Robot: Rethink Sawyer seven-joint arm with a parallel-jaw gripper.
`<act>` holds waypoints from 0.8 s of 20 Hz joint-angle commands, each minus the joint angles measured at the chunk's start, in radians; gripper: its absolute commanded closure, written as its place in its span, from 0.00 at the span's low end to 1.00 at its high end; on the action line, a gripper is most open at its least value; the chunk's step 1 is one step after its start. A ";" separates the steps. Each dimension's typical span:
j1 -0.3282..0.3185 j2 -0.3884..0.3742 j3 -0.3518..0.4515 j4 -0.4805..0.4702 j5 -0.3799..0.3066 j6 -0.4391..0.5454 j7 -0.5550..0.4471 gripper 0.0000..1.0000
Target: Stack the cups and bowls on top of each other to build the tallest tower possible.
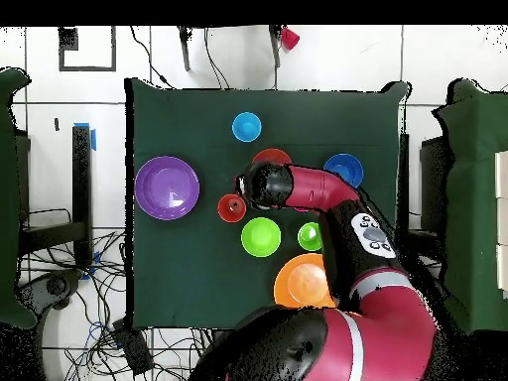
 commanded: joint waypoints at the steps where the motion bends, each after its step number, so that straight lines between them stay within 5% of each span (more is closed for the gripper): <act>1: 0.036 0.078 0.039 -0.021 -0.056 -0.044 0.042 0.00; 16: 0.022 0.160 0.056 -0.110 -0.067 -0.025 -0.020 0.00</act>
